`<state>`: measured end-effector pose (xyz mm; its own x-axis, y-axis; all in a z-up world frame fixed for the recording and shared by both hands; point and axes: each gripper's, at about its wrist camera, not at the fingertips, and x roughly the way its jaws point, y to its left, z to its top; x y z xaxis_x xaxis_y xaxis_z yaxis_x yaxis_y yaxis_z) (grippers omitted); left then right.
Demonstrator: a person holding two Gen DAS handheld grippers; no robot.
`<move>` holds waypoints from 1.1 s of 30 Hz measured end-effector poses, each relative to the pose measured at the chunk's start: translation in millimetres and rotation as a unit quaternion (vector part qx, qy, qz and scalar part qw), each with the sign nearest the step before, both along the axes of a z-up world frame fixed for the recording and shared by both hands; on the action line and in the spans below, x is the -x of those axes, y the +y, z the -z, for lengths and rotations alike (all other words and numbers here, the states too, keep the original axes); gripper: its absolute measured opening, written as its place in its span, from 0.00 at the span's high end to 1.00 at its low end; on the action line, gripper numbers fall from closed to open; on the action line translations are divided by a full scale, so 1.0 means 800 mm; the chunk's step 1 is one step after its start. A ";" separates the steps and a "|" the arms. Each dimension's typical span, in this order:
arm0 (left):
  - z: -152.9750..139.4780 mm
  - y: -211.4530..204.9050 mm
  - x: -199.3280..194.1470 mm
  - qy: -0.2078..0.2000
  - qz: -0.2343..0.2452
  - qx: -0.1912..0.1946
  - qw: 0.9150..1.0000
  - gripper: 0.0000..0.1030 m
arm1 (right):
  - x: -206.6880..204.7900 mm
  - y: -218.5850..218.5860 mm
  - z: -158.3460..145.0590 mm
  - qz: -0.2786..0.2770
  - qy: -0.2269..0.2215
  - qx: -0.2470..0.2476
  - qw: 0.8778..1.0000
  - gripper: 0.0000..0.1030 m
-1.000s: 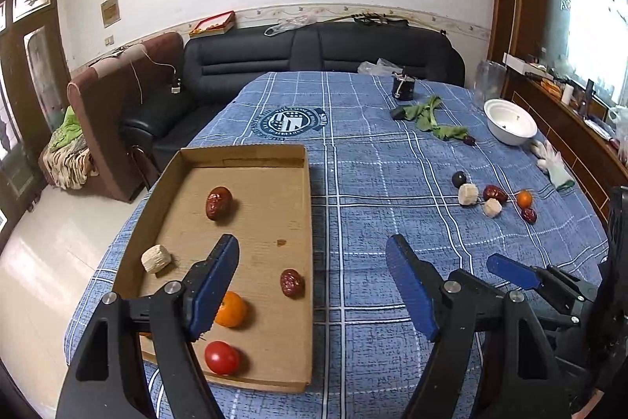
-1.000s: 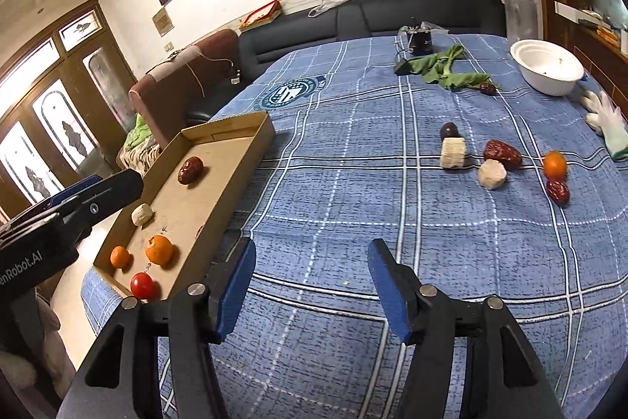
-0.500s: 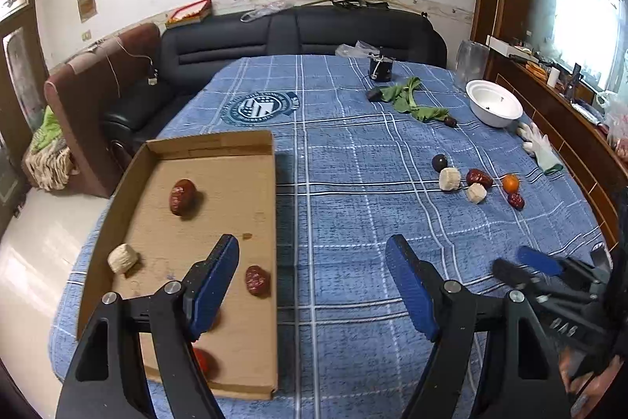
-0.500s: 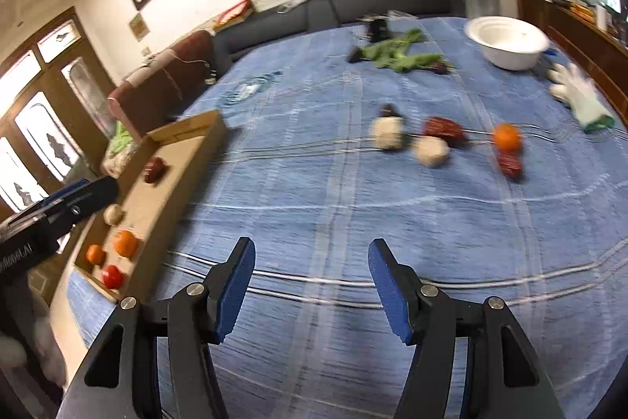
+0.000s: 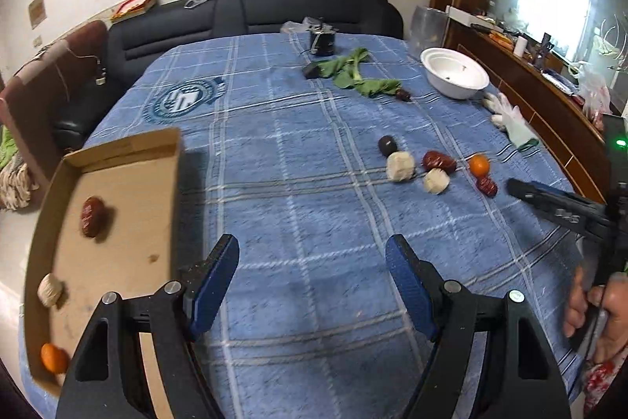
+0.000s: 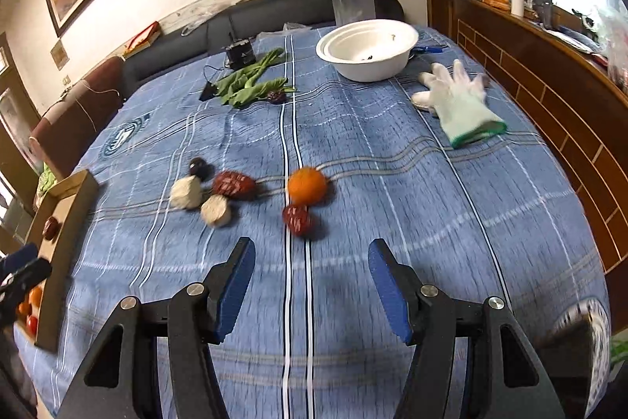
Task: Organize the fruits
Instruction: 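Move both tools back over the remaining fruits on the table, then grasp a white yam piece with the left tool while the right tool grasps a red date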
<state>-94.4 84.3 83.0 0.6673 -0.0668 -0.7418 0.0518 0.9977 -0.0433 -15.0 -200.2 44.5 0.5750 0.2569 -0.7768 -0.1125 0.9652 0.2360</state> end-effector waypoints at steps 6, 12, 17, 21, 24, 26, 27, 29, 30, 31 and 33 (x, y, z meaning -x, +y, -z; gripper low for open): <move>0.013 -0.031 -0.039 0.008 0.027 0.013 1.000 0.26 | -0.029 0.019 0.024 -0.006 0.010 -0.009 1.000 0.46; 0.032 -0.056 -0.088 0.014 0.044 0.033 0.998 0.31 | -0.036 0.012 0.038 -0.009 0.010 -0.032 0.999 0.46; 0.046 -0.069 -0.126 0.020 0.043 0.061 0.997 0.36 | -0.039 0.007 0.043 -0.013 0.011 -0.044 0.999 0.52; 0.057 -0.080 -0.148 0.021 0.049 0.070 0.996 0.36 | -0.039 0.016 0.043 -0.027 0.007 -0.031 0.999 0.55; 0.070 -0.087 -0.156 0.031 0.056 0.066 0.996 0.52 | -0.038 0.023 0.043 -0.036 0.004 -0.017 0.999 0.56; 0.081 -0.086 -0.160 0.048 0.063 0.079 0.994 0.64 | -0.037 0.027 0.042 -0.041 0.002 -0.009 0.999 0.56; 0.085 -0.086 -0.161 0.051 0.067 0.088 0.993 0.67 | -0.037 0.030 0.042 -0.043 0.002 -0.002 0.999 0.56; 0.086 -0.085 -0.160 0.047 0.071 0.094 0.992 0.72 | -0.037 0.034 0.042 -0.046 0.001 0.009 0.999 0.56; 0.085 -0.085 -0.159 0.046 0.075 0.096 0.992 0.77 | -0.036 0.036 0.043 -0.048 0.000 0.013 0.999 0.56; 0.084 -0.086 -0.158 0.043 0.077 0.098 0.991 0.76 | -0.036 0.037 0.043 -0.049 0.000 0.017 0.999 0.56; 0.084 -0.086 -0.155 0.039 0.079 0.092 0.992 0.76 | -0.036 0.039 0.043 -0.050 -0.001 0.023 0.998 0.59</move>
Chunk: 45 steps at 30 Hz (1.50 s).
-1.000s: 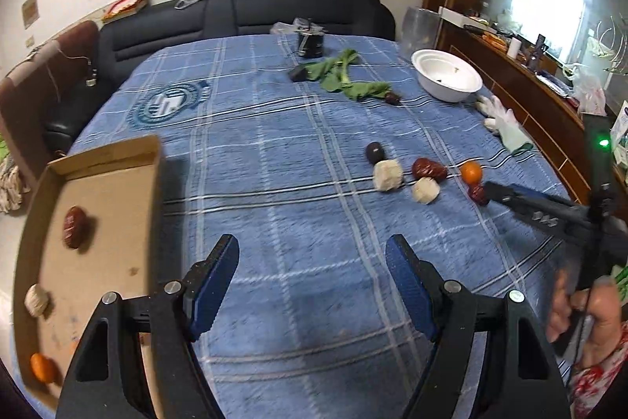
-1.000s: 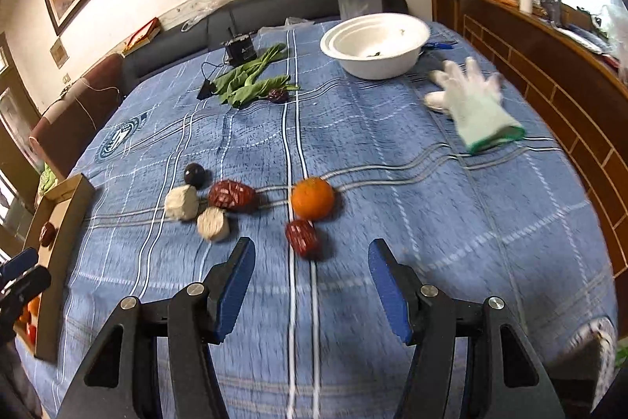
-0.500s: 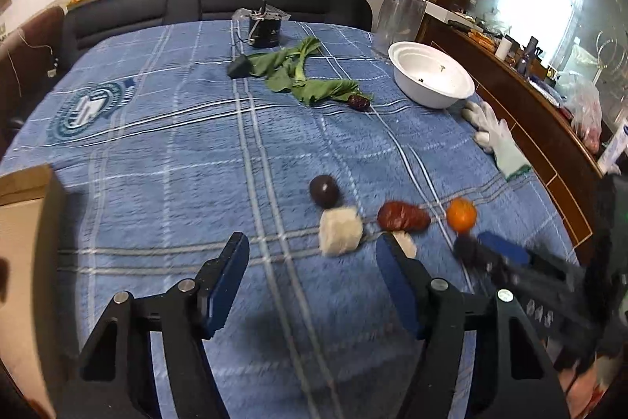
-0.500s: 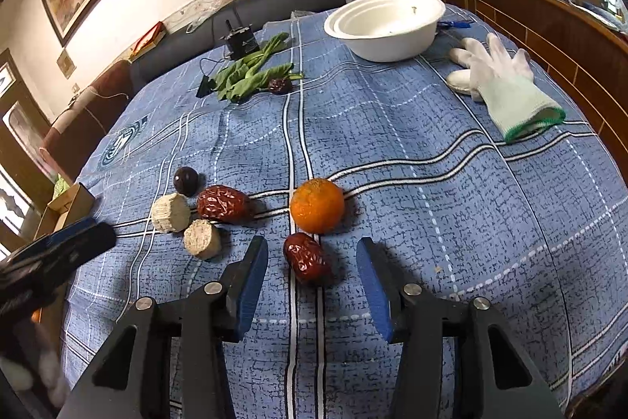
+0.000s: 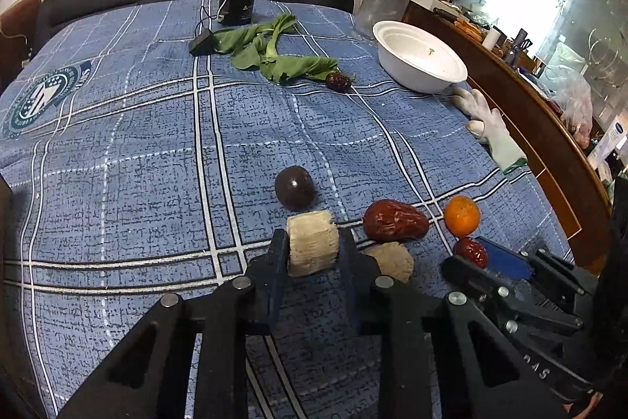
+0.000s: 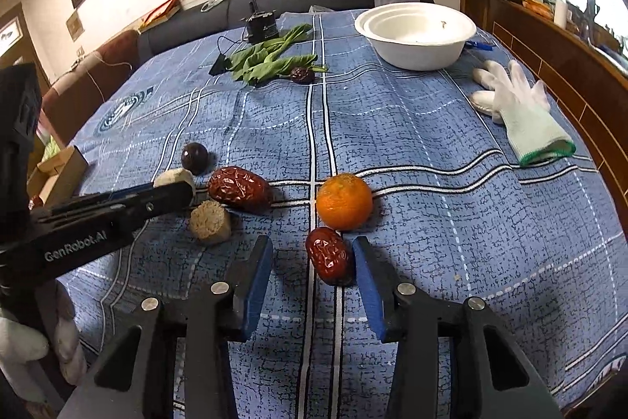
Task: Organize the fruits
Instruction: 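Grasp a white yam piece with the left tool while the right tool grasps a red date, then carry the yam piece and red date into the cardboard tray and open both tools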
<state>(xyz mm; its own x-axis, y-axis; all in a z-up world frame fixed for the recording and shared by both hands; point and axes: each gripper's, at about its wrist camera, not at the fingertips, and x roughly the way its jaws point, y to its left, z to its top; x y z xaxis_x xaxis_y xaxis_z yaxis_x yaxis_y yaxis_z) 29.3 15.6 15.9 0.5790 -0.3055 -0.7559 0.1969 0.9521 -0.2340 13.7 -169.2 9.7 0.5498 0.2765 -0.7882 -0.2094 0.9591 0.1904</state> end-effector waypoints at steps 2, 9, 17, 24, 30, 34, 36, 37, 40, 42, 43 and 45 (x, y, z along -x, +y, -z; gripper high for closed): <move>0.000 0.000 0.002 -0.001 0.004 0.000 1.000 0.77 | 0.001 0.002 0.000 0.000 -0.001 0.005 1.000 0.72; -0.001 0.005 0.000 0.006 0.007 0.011 1.000 0.77 | 0.006 0.005 -0.003 -0.002 -0.011 0.015 1.000 0.77; -0.013 0.013 0.005 -0.009 -0.008 0.024 1.000 0.77 | 0.010 0.011 -0.007 -0.008 -0.024 0.021 0.999 0.77; -0.034 0.024 0.029 -0.035 -0.040 0.018 0.998 0.77 | 0.010 0.001 -0.008 -0.004 -0.025 -0.009 1.000 0.77; -0.056 0.045 0.087 -0.048 -0.062 0.019 0.997 0.77 | 0.012 -0.002 -0.010 0.002 -0.029 -0.014 0.999 0.77; -0.065 0.073 0.125 -0.047 -0.086 0.022 0.995 0.76 | 0.011 0.003 -0.009 -0.003 -0.027 -0.004 1.000 0.77; -0.073 0.090 0.145 -0.049 -0.101 0.022 0.993 0.76 | 0.012 0.007 -0.010 -0.005 -0.025 0.009 1.000 0.77; -0.076 0.096 0.150 -0.051 -0.105 0.022 0.993 0.76 | 0.014 0.010 -0.011 -0.008 -0.024 0.014 1.000 0.77; -0.085 0.114 0.172 -0.062 -0.119 0.023 0.991 0.76 | 0.032 0.020 -0.022 -0.025 -0.028 0.014 0.999 0.77; -0.088 0.123 0.184 -0.065 -0.124 0.028 0.990 0.76 | 0.048 0.027 -0.035 -0.037 -0.036 0.015 0.999 0.77; -0.088 0.126 0.189 -0.066 -0.126 0.030 0.989 0.76 | 0.056 0.031 -0.041 -0.042 -0.040 0.013 0.998 0.77; -0.088 0.132 0.196 -0.065 -0.128 0.033 0.989 0.76 | 0.073 0.038 -0.056 -0.055 -0.047 0.005 0.997 0.77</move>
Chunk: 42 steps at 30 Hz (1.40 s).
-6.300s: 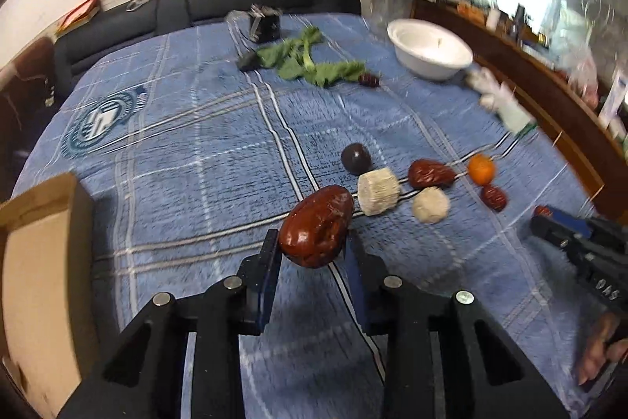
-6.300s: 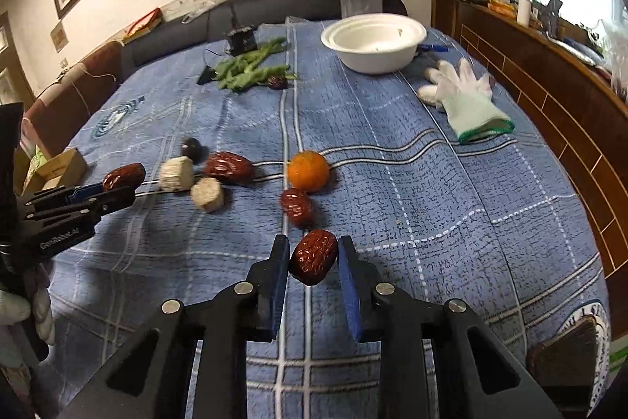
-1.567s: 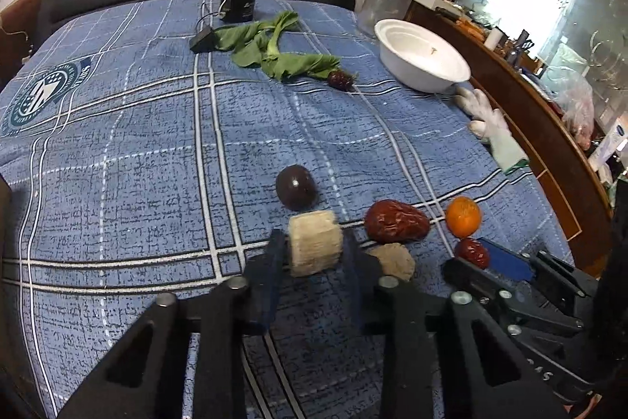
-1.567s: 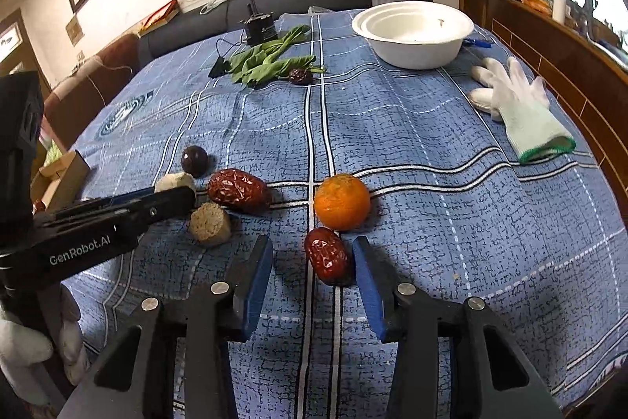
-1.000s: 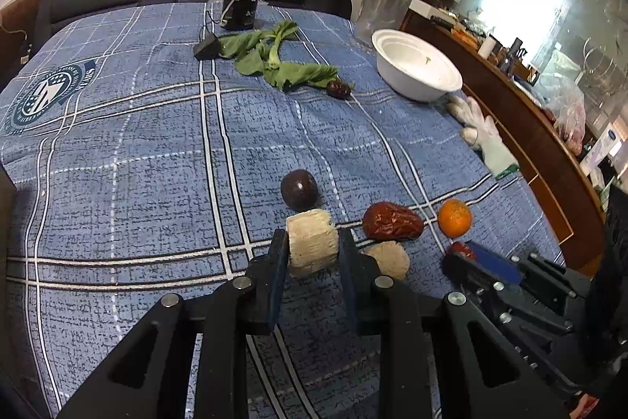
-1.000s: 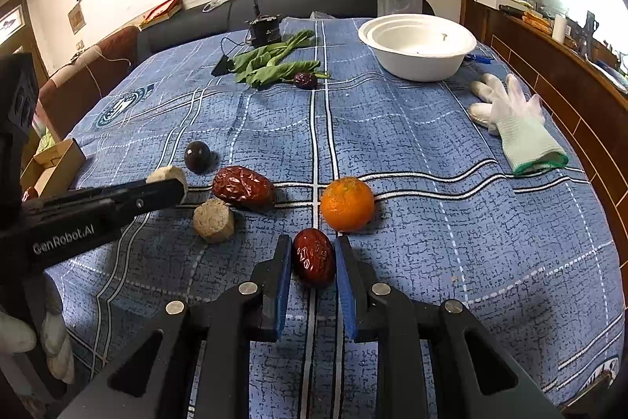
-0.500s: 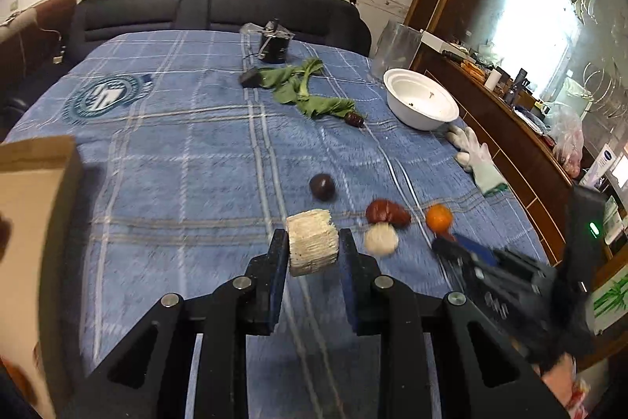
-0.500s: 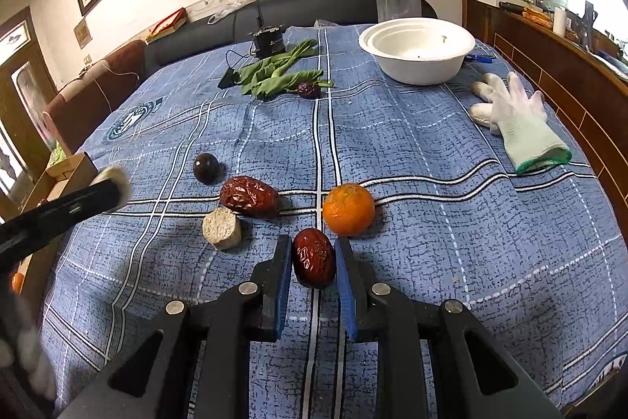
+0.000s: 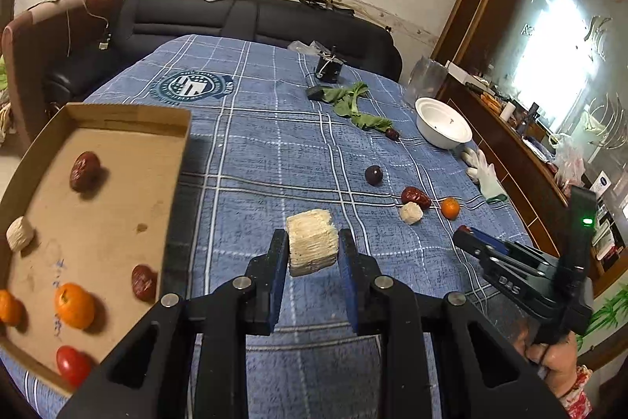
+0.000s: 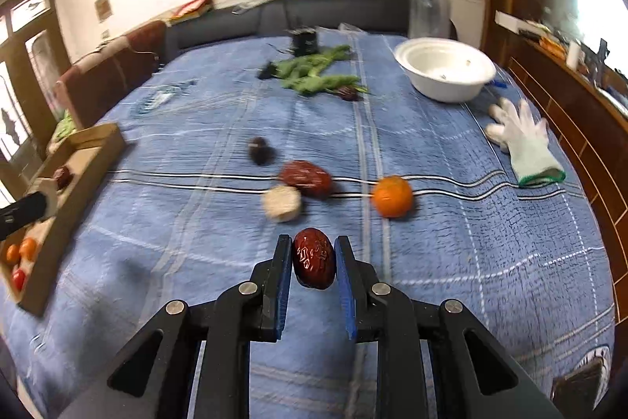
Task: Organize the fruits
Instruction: 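Carry the yam piece and red date into the cardboard tray and open both tools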
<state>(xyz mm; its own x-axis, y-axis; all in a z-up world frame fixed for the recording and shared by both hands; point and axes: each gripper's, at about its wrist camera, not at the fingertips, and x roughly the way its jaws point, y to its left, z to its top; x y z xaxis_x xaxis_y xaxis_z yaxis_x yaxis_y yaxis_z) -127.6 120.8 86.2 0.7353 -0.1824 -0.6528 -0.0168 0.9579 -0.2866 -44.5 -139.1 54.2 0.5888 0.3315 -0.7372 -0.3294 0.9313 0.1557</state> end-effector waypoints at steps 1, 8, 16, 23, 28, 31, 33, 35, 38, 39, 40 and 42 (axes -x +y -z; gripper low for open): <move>0.000 0.002 0.002 0.001 -0.001 0.000 1.000 0.76 | 0.007 0.003 -0.006 -0.005 -0.003 -0.005 1.000 0.77; -0.007 0.029 0.020 -0.008 -0.020 0.004 1.000 0.76 | 0.048 0.049 -0.035 -0.060 -0.014 -0.039 0.997 0.77; -0.011 0.072 0.037 -0.013 -0.072 -0.014 0.997 0.76 | 0.080 0.130 -0.057 -0.134 -0.025 -0.053 0.989 0.76; -0.016 0.129 0.051 -0.018 -0.132 -0.040 0.990 0.76 | 0.090 0.211 -0.067 -0.194 -0.022 -0.054 0.979 0.76; -0.007 0.182 0.055 0.004 -0.174 -0.052 0.983 0.76 | 0.092 0.266 -0.064 -0.228 -0.016 -0.045 0.973 0.76; 0.006 0.217 0.056 0.024 -0.202 -0.052 0.978 0.76 | 0.088 0.297 -0.059 -0.244 -0.010 -0.042 0.969 0.76; 0.015 0.234 0.055 0.036 -0.212 -0.049 0.975 0.76 | 0.083 0.320 -0.053 -0.254 -0.003 -0.040 0.966 0.76; 0.025 0.248 0.053 0.049 -0.217 -0.046 0.974 0.76 | 0.078 0.341 -0.045 -0.263 0.003 -0.033 0.964 0.76; 0.036 0.258 0.049 0.061 -0.217 -0.042 0.973 0.76 | 0.073 0.365 -0.033 -0.273 0.011 -0.023 0.962 0.76; 0.039 0.259 0.046 0.063 -0.216 -0.042 0.973 0.76 | 0.072 0.373 -0.029 -0.275 0.014 -0.018 0.961 0.76; 0.042 0.261 0.044 0.066 -0.215 -0.041 0.974 0.76 | 0.071 0.380 -0.024 -0.276 0.017 -0.015 0.961 0.76; 0.047 0.262 0.040 0.069 -0.211 -0.040 0.974 0.76 | 0.065 0.389 -0.012 -0.278 0.026 -0.007 0.960 0.76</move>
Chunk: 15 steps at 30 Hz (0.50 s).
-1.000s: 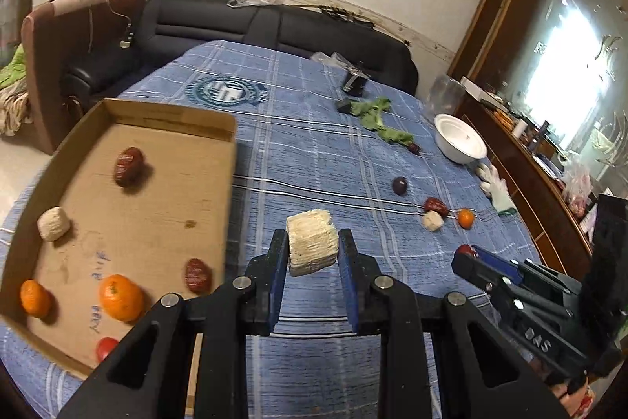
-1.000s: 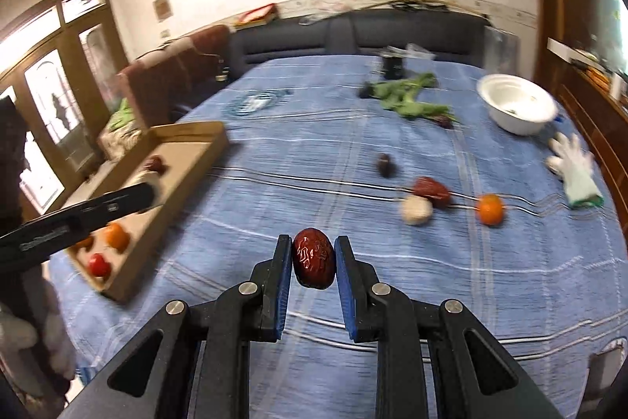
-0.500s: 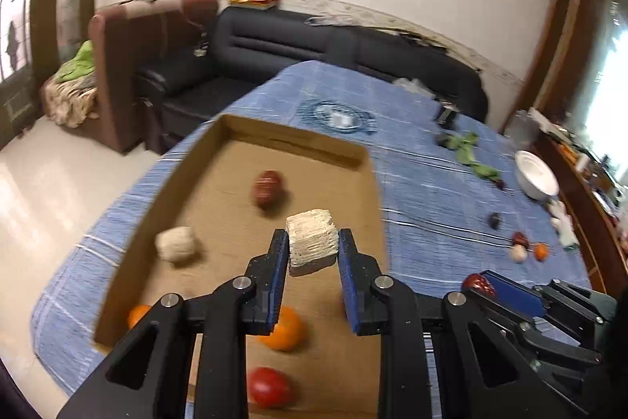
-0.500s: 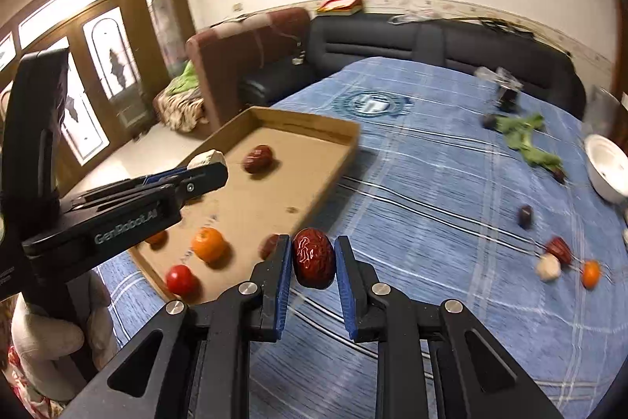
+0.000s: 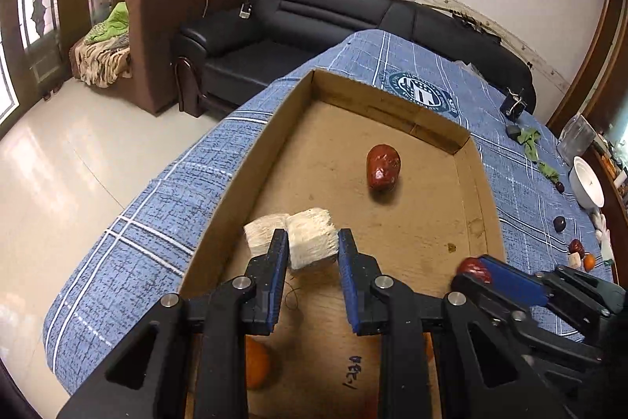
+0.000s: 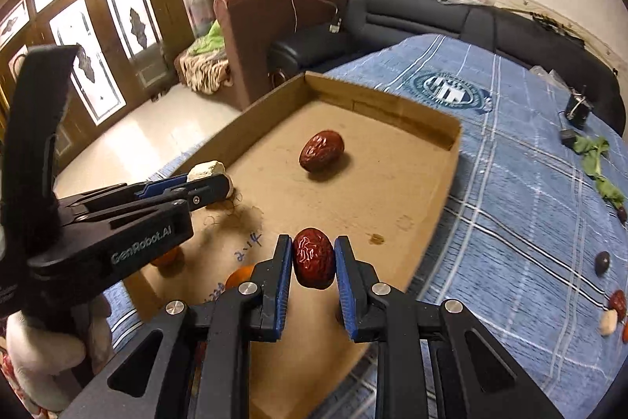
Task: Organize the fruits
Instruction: 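Carry the yam piece and red date into the cardboard tray and open both tools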
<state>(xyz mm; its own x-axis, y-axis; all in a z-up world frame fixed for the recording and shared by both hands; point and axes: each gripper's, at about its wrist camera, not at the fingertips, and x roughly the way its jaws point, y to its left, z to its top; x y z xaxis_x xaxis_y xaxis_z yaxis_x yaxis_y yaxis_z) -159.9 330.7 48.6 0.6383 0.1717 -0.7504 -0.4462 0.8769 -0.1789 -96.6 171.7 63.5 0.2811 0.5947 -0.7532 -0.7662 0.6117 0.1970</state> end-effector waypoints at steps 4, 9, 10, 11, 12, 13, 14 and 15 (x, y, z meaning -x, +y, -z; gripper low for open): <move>0.002 -0.001 -0.007 0.001 0.003 -0.002 1.000 0.76 | -0.009 0.013 0.015 0.000 0.008 0.014 1.000 0.76; 0.005 -0.002 -0.011 0.000 0.008 0.005 1.000 0.75 | -0.017 0.024 0.029 -0.003 0.018 0.028 0.999 0.76; 0.005 -0.002 -0.012 -0.001 0.008 0.007 1.000 0.74 | -0.015 0.026 0.030 -0.003 0.017 0.030 0.999 0.76; 0.005 -0.002 -0.012 -0.001 0.008 0.008 1.000 0.71 | -0.016 0.027 0.031 -0.004 0.016 0.032 0.999 0.76; 0.003 -0.002 -0.011 -0.003 0.007 0.008 1.000 0.68 | -0.015 0.028 0.031 -0.004 0.016 0.034 0.999 0.76; 0.001 -0.002 -0.010 -0.005 0.007 0.008 1.000 0.66 | -0.015 0.028 0.031 -0.004 0.014 0.035 0.999 0.76; -0.002 -0.003 -0.008 -0.009 0.005 0.008 1.000 0.64 | -0.015 0.028 0.031 -0.004 0.013 0.035 0.999 0.76; -0.005 -0.003 -0.007 -0.012 0.004 0.008 1.000 0.61 | -0.015 0.027 0.030 -0.003 0.012 0.032 0.999 0.76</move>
<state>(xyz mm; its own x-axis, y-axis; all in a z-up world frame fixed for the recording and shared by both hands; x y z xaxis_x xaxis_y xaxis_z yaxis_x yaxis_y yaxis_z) -154.4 328.1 52.8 0.6583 0.1541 -0.7368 -0.4337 0.8777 -0.2039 -84.6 193.5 39.8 0.2582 0.5470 -0.7963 -0.7657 0.6185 0.1766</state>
